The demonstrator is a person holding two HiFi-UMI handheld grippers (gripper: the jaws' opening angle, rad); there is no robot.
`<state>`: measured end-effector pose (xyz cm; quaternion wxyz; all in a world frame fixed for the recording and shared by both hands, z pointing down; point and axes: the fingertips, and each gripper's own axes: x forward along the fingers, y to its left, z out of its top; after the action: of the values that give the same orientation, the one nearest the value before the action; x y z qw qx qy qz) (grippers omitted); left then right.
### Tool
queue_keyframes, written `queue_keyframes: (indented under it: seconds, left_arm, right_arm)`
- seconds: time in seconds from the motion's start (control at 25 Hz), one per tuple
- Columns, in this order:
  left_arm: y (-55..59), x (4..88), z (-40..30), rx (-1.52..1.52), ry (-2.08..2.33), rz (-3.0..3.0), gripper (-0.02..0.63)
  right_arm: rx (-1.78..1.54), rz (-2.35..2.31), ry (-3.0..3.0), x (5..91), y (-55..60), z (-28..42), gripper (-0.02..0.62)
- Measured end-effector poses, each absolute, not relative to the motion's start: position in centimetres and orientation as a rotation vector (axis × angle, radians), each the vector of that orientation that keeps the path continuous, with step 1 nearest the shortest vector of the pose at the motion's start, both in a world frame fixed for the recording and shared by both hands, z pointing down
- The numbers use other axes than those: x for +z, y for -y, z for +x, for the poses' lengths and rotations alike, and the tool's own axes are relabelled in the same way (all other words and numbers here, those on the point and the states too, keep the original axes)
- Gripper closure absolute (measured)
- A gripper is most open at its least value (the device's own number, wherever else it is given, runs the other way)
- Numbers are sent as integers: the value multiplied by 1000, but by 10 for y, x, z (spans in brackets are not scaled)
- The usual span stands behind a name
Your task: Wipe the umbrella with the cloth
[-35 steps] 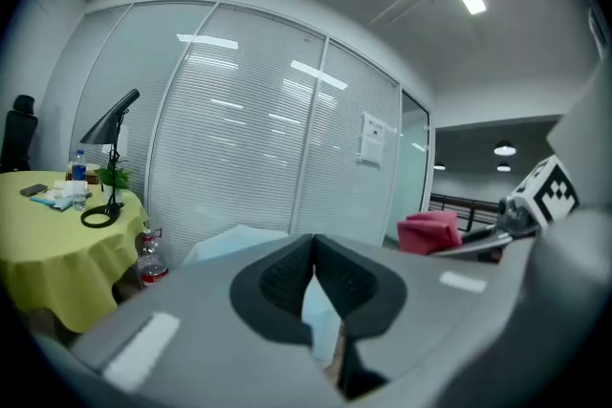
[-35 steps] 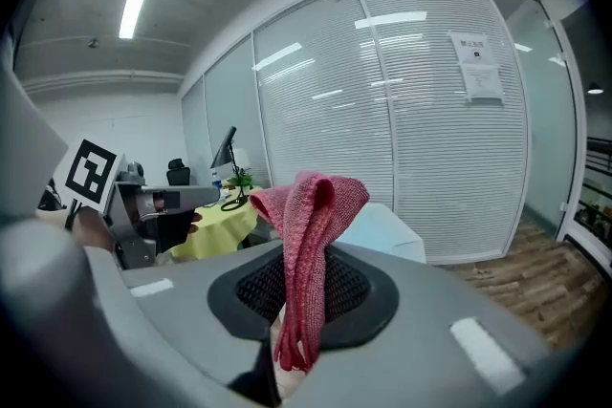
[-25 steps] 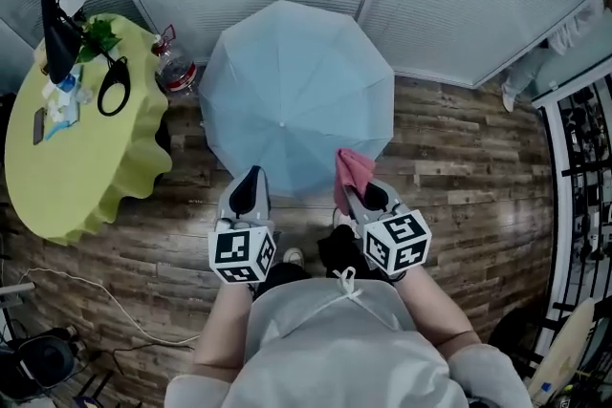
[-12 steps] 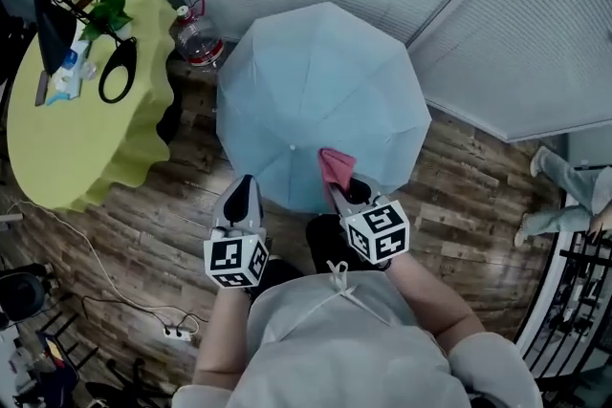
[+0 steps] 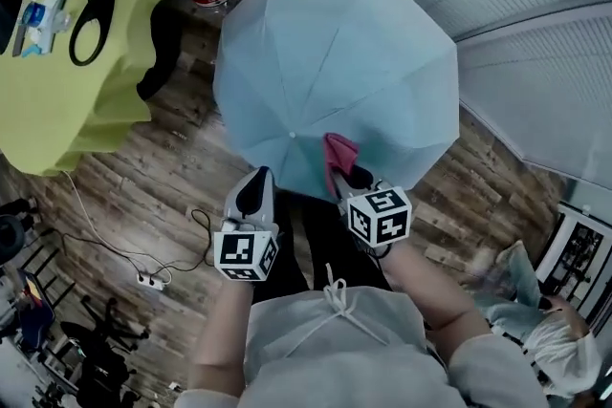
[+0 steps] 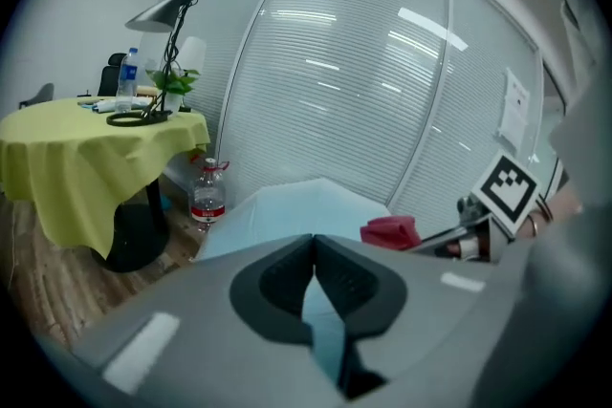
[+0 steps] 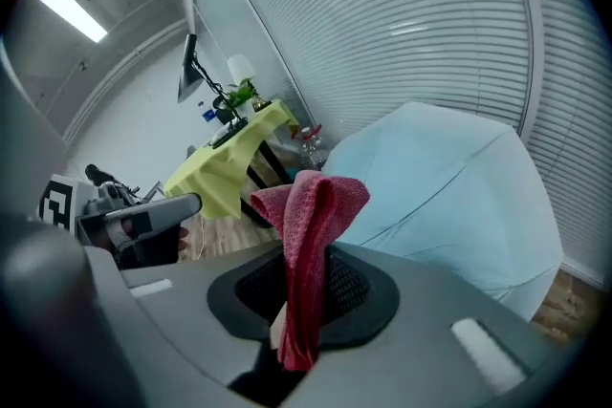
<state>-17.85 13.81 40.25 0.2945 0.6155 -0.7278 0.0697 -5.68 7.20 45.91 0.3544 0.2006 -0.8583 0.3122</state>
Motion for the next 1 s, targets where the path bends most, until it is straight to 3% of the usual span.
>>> queue_keyframes:
  seconds: [0.48, 1.0]
  left_arm:
    - [-115, 561, -248, 245, 1652, 1620, 600]
    - [-112, 588, -281, 337, 1531, 1829, 600]
  right_arm:
    - [757, 433, 1968, 634, -68, -147, 540]
    - [700, 495, 1836, 704, -62, -175, 540]
